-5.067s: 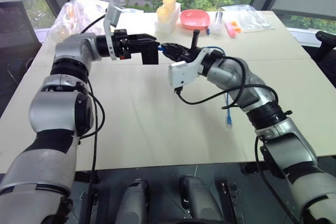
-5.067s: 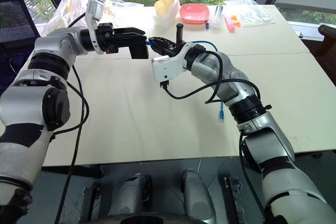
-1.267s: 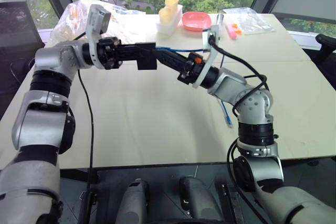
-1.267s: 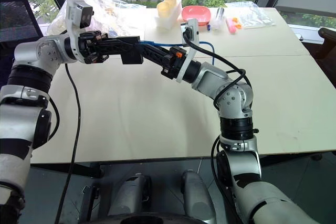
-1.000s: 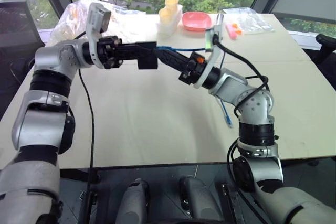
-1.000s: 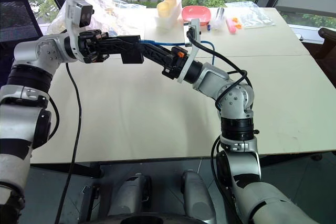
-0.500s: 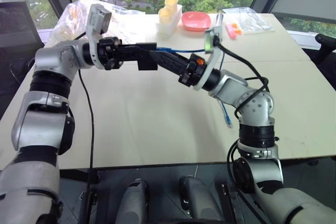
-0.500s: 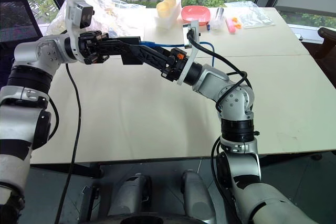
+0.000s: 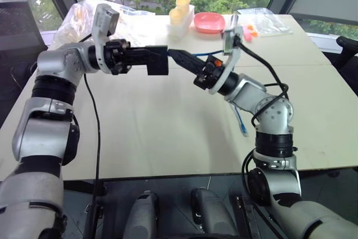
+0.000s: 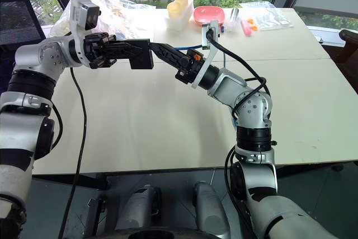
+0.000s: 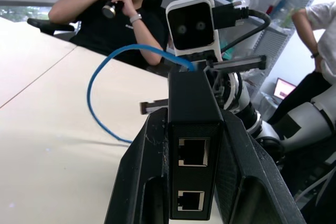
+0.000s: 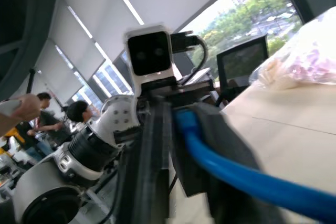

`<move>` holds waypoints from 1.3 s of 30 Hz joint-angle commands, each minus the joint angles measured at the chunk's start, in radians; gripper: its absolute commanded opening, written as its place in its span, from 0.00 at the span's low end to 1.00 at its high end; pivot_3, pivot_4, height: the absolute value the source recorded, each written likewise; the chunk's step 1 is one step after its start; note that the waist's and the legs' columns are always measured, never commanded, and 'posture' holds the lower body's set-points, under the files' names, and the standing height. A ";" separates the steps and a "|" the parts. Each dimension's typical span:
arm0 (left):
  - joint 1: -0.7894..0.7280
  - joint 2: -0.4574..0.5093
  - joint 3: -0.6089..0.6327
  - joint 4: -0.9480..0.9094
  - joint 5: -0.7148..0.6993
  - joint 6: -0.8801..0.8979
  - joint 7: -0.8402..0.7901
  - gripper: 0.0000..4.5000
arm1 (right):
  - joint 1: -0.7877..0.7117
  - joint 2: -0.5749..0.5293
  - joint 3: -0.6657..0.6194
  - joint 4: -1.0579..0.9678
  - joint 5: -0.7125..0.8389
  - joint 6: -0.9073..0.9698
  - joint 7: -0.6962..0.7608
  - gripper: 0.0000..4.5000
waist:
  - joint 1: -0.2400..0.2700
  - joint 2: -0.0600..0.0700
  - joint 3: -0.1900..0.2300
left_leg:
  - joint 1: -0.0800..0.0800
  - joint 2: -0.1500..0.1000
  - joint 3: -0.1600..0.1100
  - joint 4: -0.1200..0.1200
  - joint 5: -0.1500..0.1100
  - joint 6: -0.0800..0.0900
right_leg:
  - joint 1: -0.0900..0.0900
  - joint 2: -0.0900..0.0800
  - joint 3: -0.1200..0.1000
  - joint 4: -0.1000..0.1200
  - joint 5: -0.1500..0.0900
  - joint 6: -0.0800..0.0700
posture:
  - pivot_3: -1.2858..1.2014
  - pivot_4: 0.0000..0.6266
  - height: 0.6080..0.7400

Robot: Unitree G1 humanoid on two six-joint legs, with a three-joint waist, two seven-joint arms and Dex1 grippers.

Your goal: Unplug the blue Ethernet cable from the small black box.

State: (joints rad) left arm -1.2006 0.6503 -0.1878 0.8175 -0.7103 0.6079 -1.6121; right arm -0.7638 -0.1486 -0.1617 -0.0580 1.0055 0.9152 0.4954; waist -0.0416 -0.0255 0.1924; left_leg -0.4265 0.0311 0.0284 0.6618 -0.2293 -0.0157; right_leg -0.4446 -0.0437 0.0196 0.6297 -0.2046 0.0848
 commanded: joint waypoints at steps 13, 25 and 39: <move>-0.015 0.017 0.006 -0.007 -0.009 -0.010 -0.002 0.12 | 0.011 -0.027 0.041 -0.032 -0.005 -0.003 0.079 0.45 | 0.000 0.000 0.000 | 0.000 0.000 0.000 0.000 0.000 0.000 | 0.000 0.000 0.000 0.000 0.000 0.000 | 0.52 0.24 1.00; -0.007 0.019 0.003 -0.011 -0.009 -0.006 -0.002 0.12 | -0.003 -0.010 0.012 0.006 0.000 -0.019 0.053 0.45 | 0.000 0.000 0.000 | 0.000 0.000 0.000 0.000 0.000 0.000 | 0.000 0.000 0.000 0.000 0.000 0.000 | 0.52 0.24 1.00; 0.007 0.018 -0.004 -0.026 -0.010 -0.005 -0.002 0.12 | -0.001 0.007 0.007 0.002 -0.001 -0.031 0.052 0.01 | 0.000 0.000 0.000 | 0.000 0.000 0.000 0.000 0.000 0.000 | 0.000 0.000 0.000 0.000 0.000 0.000 | 0.52 0.24 1.00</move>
State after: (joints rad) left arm -1.1922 0.6584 -0.2002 0.8209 -0.7116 0.6047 -1.6099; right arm -0.7433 -0.1527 -0.1408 -0.0316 0.9864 0.9082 0.5400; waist -0.0417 -0.0253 0.1926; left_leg -0.4267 0.0312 0.0284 0.6617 -0.2295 -0.0154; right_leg -0.4448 -0.0437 0.0196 0.6294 -0.2049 0.0845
